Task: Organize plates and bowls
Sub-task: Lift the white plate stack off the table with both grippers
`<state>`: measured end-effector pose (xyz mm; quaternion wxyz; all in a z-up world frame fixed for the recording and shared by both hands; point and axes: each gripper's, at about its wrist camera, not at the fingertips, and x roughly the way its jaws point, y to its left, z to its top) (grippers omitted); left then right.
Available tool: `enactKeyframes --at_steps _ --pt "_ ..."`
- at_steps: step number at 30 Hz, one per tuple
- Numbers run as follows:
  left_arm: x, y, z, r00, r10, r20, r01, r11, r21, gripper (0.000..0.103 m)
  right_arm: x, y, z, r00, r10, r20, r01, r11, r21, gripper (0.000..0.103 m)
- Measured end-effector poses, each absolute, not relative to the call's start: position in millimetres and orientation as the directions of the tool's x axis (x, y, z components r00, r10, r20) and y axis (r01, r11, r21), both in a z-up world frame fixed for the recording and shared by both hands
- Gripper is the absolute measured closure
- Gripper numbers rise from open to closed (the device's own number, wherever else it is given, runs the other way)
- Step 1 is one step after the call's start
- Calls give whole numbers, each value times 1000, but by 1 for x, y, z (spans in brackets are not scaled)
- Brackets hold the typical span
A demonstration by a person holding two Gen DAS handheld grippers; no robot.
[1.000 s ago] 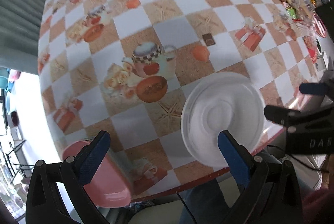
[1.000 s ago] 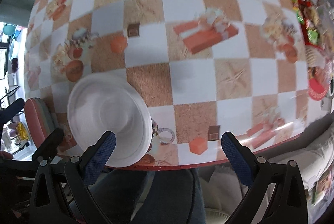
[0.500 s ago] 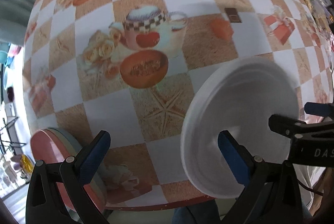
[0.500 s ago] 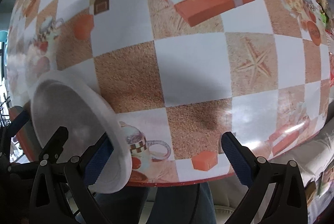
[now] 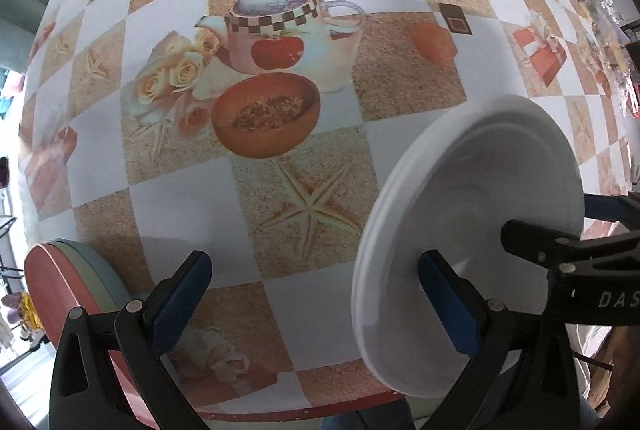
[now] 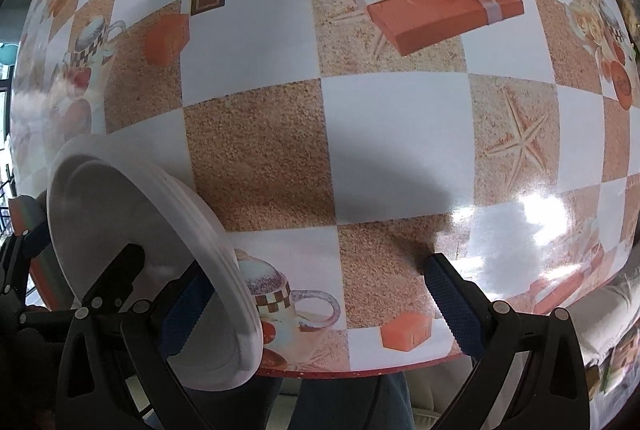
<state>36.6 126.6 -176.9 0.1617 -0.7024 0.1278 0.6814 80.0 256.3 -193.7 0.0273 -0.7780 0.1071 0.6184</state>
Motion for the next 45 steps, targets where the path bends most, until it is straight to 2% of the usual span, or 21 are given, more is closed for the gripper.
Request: enactKeyframes --at_steps 16,18,26,45 --pt "51 105 -174 38 61 -997 -388 -919 -71 0 117 246 -187 206 -137 -969 -203 -974 95 0" --pt "46 122 -167 40 59 -997 -389 -919 -70 0 121 242 -188 208 -138 -968 -203 -975 95 0" --pt "36 135 -177 47 54 -997 -389 -919 -68 0 90 262 -187 211 -139 -968 -203 -975 96 0" --pt "29 142 -185 73 22 -997 -394 -918 -49 1 82 268 -196 243 -146 -959 -206 -974 96 0"
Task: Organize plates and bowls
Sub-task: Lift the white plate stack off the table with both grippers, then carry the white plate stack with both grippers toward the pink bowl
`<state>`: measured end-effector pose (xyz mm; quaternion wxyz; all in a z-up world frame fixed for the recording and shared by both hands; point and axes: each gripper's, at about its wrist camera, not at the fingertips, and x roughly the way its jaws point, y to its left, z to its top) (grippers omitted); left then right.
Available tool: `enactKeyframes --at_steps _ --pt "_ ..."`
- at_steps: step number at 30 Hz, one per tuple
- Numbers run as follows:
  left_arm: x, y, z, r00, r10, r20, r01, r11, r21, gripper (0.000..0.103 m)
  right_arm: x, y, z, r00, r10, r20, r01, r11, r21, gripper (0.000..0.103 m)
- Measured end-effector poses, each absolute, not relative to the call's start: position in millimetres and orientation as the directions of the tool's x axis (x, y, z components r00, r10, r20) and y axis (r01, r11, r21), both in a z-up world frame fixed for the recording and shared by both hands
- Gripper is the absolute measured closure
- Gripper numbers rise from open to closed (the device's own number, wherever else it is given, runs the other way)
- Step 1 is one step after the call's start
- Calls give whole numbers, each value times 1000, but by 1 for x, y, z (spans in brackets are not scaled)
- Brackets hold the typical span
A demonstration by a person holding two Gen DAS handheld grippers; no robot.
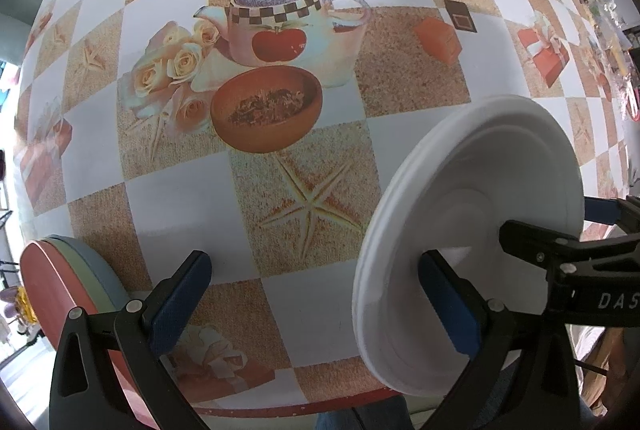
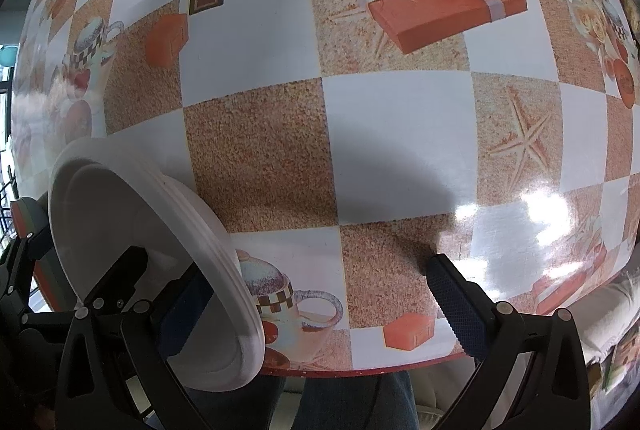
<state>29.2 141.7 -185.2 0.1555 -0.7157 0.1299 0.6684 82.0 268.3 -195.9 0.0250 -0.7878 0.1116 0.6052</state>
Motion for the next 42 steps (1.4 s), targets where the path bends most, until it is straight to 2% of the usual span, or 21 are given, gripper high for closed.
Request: enactKeyframes --at_steps 2,7,8,9,10,11,12,24,42 --pt "31 150 -182 56 3 -998 -417 -909 -26 4 85 269 -195 246 -152 -957 -213 -972 99 4" --pt "36 158 -176 58 26 -998 -421 -906 -48 22 85 265 -188 232 -185 -955 -203 -969 138 27" --pt "37 160 -175 67 46 -997 -422 -904 -70 29 84 264 -186 229 -193 -954 -198 -969 148 34" --pt "38 161 -174 77 63 -995 -422 -902 -90 38 83 261 -185 226 -204 -953 -191 -968 162 47" --pt "39 163 -173 83 77 -994 -425 -899 -106 43 83 258 -184 222 -228 -948 -184 -965 189 55" --pt "40 166 -171 90 90 -992 -437 -891 -121 55 82 256 -183 218 -275 -936 -189 -953 236 78" --pt "41 170 -170 101 105 -989 -447 -884 -139 66 81 254 -183 228 -272 -935 -191 -954 231 82" --pt "43 175 -158 124 96 -988 -440 -887 -142 69 86 253 -178 273 -257 -927 -198 -958 207 81" --pt "58 124 -107 3 146 -989 -331 -933 -139 68 75 216 -124 208 -184 -961 -25 -983 183 81"
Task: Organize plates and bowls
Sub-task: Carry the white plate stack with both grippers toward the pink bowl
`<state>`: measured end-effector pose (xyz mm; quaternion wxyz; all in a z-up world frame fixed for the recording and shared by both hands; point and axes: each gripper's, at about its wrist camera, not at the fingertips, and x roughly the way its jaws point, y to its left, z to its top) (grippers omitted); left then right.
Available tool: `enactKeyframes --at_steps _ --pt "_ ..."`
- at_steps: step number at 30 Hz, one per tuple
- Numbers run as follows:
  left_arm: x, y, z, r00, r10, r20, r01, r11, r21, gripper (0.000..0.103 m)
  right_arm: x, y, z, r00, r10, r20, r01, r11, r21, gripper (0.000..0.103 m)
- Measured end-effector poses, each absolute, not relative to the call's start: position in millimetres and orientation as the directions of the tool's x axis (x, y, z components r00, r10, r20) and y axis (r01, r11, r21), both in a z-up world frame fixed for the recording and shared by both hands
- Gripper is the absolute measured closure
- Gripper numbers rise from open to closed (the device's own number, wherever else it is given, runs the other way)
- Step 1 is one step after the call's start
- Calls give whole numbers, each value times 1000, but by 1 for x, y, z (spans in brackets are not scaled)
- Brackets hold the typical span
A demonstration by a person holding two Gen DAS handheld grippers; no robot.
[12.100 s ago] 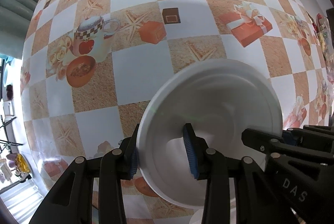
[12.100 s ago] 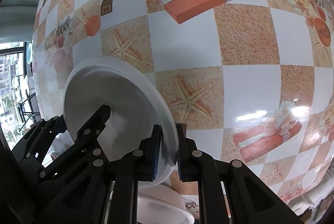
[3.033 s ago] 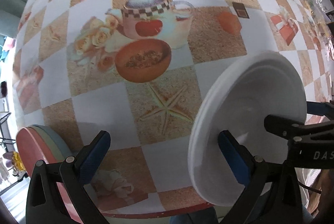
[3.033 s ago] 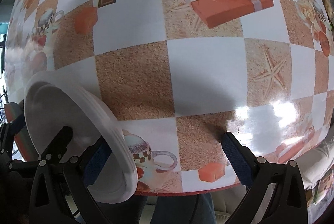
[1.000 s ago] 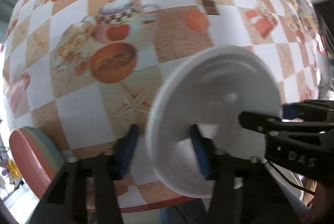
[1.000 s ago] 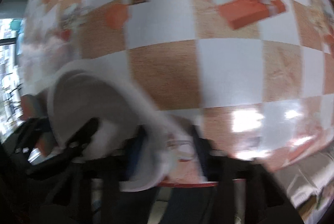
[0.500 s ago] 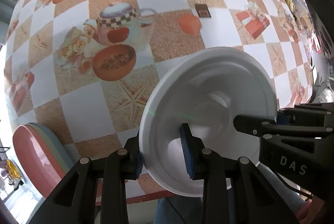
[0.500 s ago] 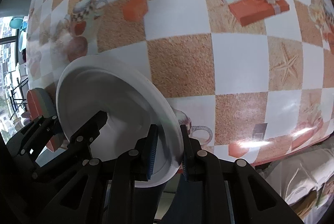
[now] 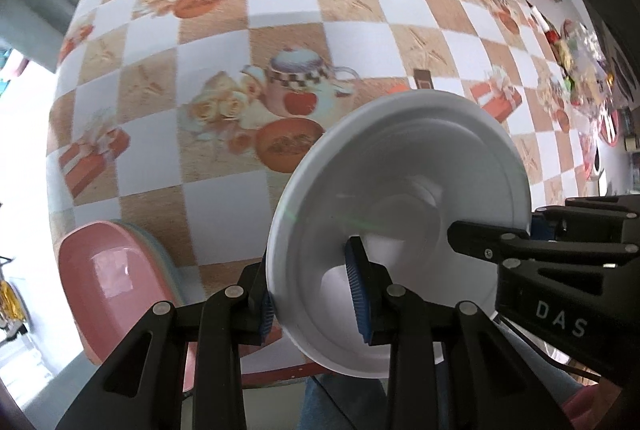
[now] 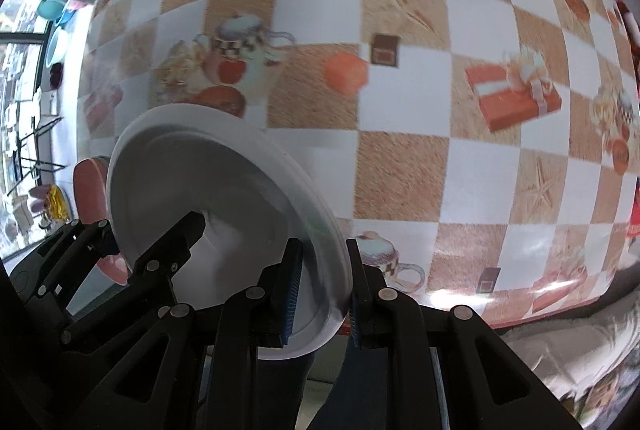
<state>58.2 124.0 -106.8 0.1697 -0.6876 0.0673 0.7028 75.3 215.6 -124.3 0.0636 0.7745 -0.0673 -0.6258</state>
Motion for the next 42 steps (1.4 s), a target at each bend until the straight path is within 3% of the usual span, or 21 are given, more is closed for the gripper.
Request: enactKeyframes --at_steps 27,42 --pt "53 6 -82 -125 101 -987 -41 -994 -97 68 68 96 -85 171 -145 -975 276 -943 189 81" --pt "68 -55 -80 -129 52 -990 114 -991 -67 68 74 15 -98 195 -128 -972 425 -882 201 80"
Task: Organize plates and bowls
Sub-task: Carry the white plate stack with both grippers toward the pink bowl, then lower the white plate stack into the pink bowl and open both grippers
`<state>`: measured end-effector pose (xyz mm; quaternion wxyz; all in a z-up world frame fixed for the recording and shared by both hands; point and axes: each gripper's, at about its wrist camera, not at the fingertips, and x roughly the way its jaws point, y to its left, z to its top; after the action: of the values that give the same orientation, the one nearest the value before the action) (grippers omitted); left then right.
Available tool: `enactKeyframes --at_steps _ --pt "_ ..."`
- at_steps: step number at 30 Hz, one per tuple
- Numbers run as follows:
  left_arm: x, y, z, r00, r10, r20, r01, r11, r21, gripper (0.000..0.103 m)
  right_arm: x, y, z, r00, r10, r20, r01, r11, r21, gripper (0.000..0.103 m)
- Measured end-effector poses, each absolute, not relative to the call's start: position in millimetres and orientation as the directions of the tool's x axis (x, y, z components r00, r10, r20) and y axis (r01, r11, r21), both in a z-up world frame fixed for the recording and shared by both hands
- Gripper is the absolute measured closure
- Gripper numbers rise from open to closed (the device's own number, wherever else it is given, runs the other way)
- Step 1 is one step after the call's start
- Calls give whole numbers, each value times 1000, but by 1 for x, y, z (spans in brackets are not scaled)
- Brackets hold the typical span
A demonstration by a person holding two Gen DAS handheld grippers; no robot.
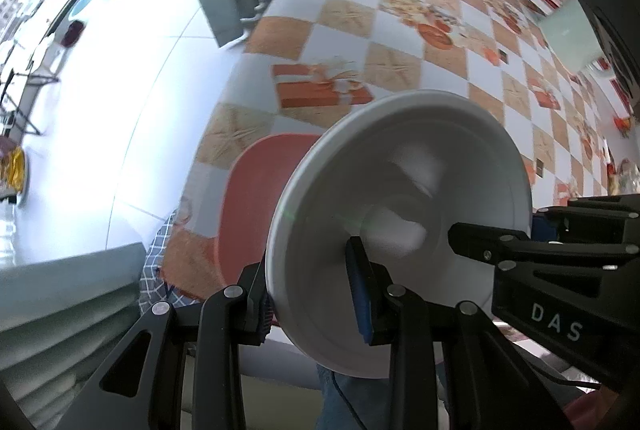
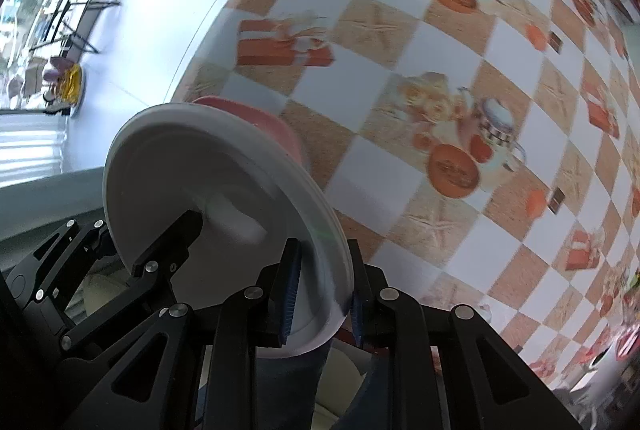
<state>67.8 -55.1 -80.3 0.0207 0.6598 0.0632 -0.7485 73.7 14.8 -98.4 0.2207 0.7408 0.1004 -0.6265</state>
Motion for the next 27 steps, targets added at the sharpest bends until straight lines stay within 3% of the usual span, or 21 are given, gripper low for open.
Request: enactKeyframes --at_steps 11,24,27 --pt "77 -88 -96 -87 29 -996 222 -974 -48 68 76 -19 -115 233 -115 -966 469 -857 216 80" --pt "73 -96 -113 -61 36 -997 243 -969 -49 68 73 -22 -120 254 -95 -962 472 -856 209 80" --pt "73 -96 -113 -69 24 -997 240 -970 -40 63 78 -27 -121 250 -89 -964 488 -849 205 80"
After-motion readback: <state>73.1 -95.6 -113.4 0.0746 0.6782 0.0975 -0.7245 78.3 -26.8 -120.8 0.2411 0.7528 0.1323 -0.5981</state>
